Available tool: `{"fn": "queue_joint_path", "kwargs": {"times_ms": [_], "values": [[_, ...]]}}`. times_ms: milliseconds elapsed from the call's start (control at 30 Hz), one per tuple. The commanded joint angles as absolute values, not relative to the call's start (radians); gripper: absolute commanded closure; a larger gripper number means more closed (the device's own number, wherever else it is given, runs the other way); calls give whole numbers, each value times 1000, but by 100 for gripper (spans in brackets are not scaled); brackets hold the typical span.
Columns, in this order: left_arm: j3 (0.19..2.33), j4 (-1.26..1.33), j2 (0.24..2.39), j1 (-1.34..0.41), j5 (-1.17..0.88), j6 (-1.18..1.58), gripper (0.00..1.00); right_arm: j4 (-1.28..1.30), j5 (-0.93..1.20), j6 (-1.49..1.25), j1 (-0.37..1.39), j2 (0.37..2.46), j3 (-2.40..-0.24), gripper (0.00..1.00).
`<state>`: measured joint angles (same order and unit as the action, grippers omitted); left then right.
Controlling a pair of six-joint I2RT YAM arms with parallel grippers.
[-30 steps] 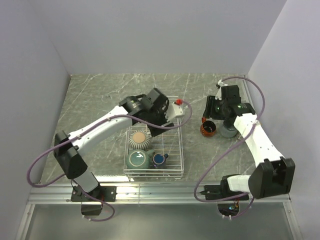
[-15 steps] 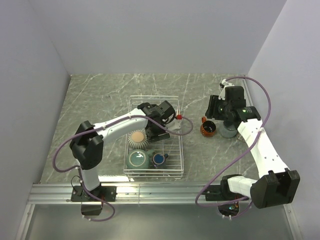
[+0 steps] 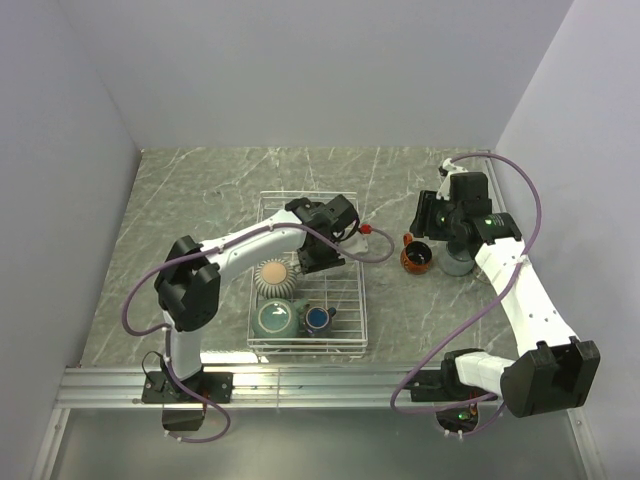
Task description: Unload the cups from the dish rack
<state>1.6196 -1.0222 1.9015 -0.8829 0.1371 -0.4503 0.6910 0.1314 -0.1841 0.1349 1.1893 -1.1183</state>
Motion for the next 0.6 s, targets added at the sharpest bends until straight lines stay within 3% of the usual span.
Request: {"fn": "queue_joint_path", "kwargs": {"times_ms": [0, 333, 433, 567], "values": [[1675, -1084, 1917, -873, 124, -459, 51, 667, 138, -164, 132, 1166, -1111, 41], [1655, -1137, 1916, -862, 137, -491, 42, 661, 143, -161, 130, 1166, -1103, 41], [1654, -1143, 1933, -847, 130, -483, 48, 660, 140, -160, 132, 1161, -1098, 41], [1667, -1155, 1937, -841, 94, -480, 67, 661, 141, -160, 132, 1157, -1097, 41]]}}
